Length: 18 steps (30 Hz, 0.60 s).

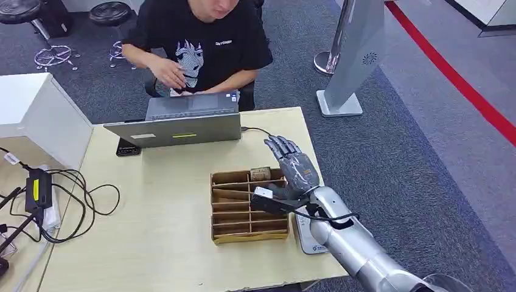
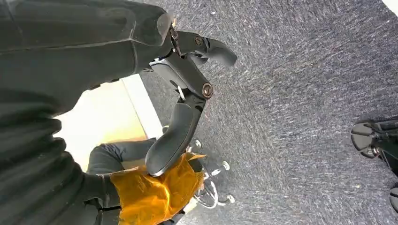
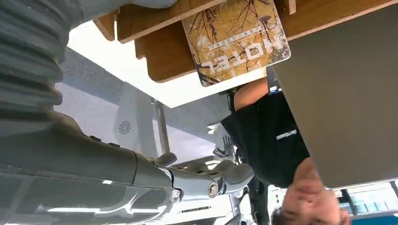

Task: Pass the card to the sensor for recognition and then transmit it.

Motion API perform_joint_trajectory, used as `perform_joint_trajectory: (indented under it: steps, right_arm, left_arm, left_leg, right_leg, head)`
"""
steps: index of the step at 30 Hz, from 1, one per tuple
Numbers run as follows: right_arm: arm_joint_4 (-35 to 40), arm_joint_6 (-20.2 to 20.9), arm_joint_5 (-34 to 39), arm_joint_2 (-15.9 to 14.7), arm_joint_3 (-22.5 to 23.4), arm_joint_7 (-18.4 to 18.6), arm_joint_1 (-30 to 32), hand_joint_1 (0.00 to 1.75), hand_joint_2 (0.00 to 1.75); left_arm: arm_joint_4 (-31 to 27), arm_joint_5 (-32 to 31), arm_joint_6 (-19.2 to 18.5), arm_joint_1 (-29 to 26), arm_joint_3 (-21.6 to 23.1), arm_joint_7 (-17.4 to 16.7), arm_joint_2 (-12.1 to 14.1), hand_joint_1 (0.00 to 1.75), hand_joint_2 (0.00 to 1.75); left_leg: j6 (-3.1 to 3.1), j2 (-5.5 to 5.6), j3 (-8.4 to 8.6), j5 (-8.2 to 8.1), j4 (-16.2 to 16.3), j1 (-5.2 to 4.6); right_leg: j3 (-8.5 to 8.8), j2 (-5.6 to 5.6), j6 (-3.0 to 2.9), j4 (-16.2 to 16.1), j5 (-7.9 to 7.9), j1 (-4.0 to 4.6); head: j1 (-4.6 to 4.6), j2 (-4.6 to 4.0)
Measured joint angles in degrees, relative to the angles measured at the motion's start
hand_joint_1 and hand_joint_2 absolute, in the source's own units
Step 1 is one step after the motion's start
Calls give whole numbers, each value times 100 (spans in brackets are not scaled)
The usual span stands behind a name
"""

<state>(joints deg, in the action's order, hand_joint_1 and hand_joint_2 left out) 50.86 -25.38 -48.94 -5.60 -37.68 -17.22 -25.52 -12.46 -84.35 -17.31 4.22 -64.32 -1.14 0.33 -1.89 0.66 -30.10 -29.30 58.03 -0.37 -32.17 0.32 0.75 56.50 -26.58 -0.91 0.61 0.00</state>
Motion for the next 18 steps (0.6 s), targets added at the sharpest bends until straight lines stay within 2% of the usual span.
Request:
perform_joint_trajectory:
  steps: [1, 2, 3, 18]
  right_arm:
    - [0, 0, 0, 0, 0, -9, 0, 16, 175]
    - [0, 0, 0, 0, 0, -11, 0, 143, 175]
    - [0, 0, 0, 0, 0, -13, 1, 168, 175]
    - [9, 18, 0, 0, 0, -33, -22, 169, 175]
  left_arm:
    - [0, 0, 0, 0, 0, 0, 0, 0, 175]
    - [0, 0, 0, 0, 0, 0, 0, 0, 175]
    - [0, 0, 0, 0, 0, 0, 0, 0, 175]
    - [0, 0, 0, 0, 0, 2, 0, 0, 175]
  left_leg:
    - [0, 0, 0, 0, 0, 0]
    - [0, 0, 0, 0, 0, 0]
    - [0, 0, 0, 0, 0, 0]
    - [0, 1, 0, 0, 0, 0]
  right_leg:
    - [0, 0, 0, 0, 0, 0]
    - [0, 0, 0, 0, 0, 0]
    - [0, 0, 0, 0, 0, 0]
    - [0, -1, 0, 0, 0, 0]
  head:
    - [0, 0]
    - [0, 0]
    - [0, 0]
    - [2, 0]
